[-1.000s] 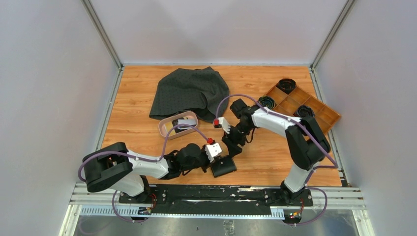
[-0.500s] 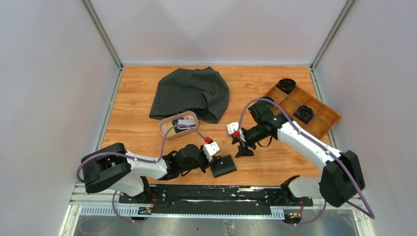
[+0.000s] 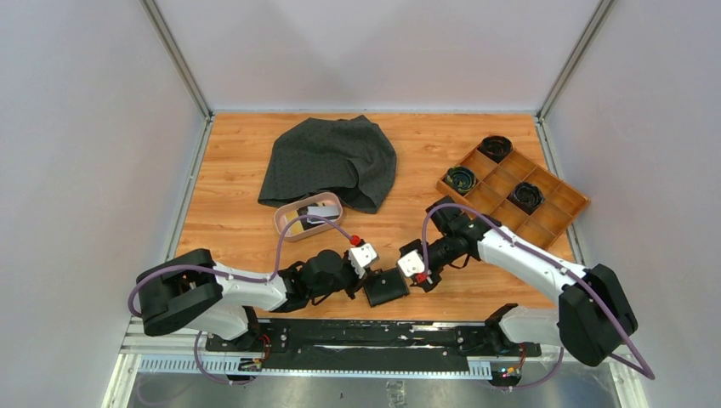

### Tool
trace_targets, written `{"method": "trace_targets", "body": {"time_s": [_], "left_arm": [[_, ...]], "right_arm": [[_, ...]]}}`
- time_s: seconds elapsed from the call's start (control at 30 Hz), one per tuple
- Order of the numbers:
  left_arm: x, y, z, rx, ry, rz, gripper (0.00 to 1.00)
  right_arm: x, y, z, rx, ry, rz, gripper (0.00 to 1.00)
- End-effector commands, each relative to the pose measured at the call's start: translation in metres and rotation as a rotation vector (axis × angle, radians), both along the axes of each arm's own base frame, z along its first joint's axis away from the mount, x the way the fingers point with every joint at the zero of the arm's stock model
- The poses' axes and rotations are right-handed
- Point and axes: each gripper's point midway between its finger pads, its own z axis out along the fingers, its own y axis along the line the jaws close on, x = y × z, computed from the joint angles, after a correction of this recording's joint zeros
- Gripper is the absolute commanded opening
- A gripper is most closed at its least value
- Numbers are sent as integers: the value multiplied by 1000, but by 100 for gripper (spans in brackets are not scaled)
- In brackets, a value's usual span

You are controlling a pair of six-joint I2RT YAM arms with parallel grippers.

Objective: Put the credit cards into the card holder
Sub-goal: Close the card holder at the center of the board.

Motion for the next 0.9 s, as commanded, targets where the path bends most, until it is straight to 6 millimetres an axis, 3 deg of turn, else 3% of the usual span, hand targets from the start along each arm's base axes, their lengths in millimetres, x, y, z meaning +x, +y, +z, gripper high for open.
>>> {"method": "trace_targets", "body": {"time_s": [0.0,0.17,0.43,0.7,0.87], "left_arm": [[-3,2,0,-11,11,8,0],[-5,1,0,-16,24,6,0],[-3,4,2,-25,23,29,0],[3,7,7,-30,-8,50,0],[7,10,24,-27,-131,11,35]], "right_arm": [[5,7,-11,1,-97,47,68],[-7,14,-31,-52,-105,86,68],[-26,14,-45,-108,-76,128,67],[-29,11,-61,-186,-64,134,65],[-30,9,-66,-208,-65,140,63]]}}
